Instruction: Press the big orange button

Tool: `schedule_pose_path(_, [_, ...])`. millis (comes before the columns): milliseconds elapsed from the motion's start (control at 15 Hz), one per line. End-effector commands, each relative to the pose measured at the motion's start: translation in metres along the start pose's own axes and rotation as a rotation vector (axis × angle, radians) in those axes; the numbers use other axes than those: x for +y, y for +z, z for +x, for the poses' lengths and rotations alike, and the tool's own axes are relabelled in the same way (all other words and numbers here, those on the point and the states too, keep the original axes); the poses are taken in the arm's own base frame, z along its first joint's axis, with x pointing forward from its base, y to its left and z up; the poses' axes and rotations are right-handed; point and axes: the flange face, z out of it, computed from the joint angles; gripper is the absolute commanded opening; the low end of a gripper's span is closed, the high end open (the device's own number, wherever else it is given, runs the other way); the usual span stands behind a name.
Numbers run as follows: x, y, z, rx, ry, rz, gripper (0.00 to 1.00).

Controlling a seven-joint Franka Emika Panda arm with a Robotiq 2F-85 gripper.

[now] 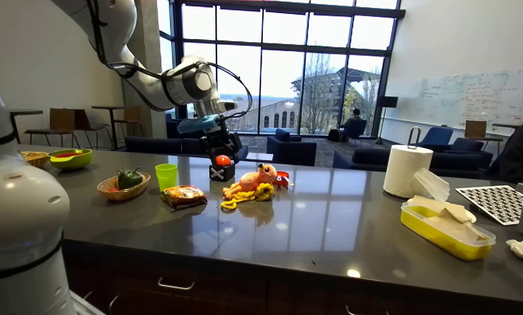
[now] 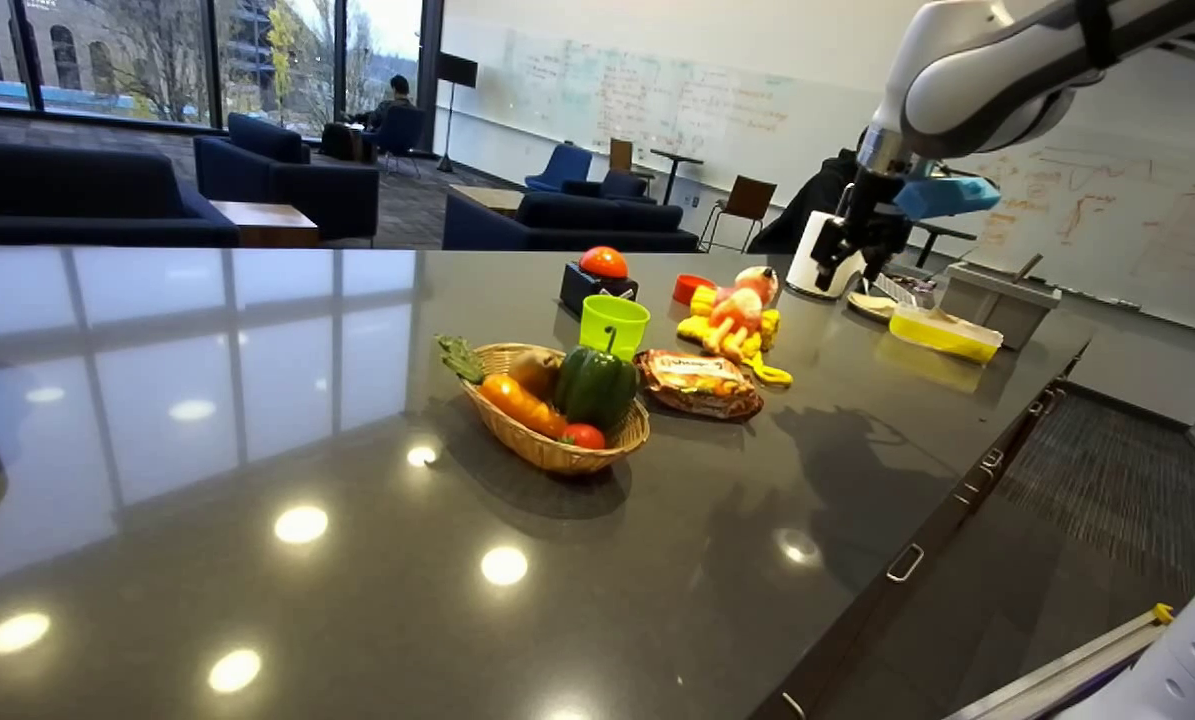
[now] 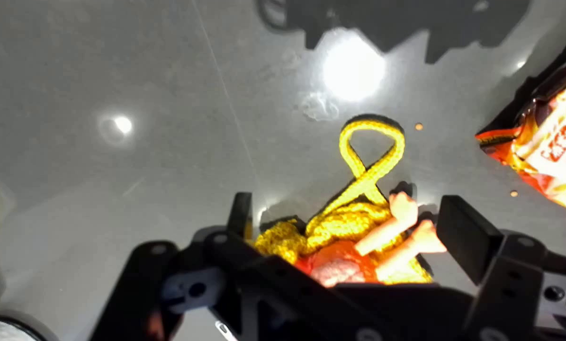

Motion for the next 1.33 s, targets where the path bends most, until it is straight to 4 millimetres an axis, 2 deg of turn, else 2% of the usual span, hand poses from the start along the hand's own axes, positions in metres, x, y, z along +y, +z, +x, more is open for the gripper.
schedule_pose_path(0, [-0.023, -0.003, 0.051, 0.007, -0.054, 0.03, 1.0])
schedule_pose_path(267, [-0.061, -0.008, 0.096, 0.035, -0.114, 0.056, 1.0])
schedule_pose_path(600, [-0.108, -0.015, 0.139, 0.059, -0.183, 0.118, 1.0])
schedule_pose_path(800, [-0.129, -0.016, 0.163, 0.075, -0.224, 0.146, 1.0])
schedule_pose_path(1067, [-0.145, -0.021, 0.194, 0.112, -0.293, 0.195, 1.0])
schedule_pose_path(1267, [-0.148, -0.023, 0.219, 0.151, -0.334, 0.212, 1.0])
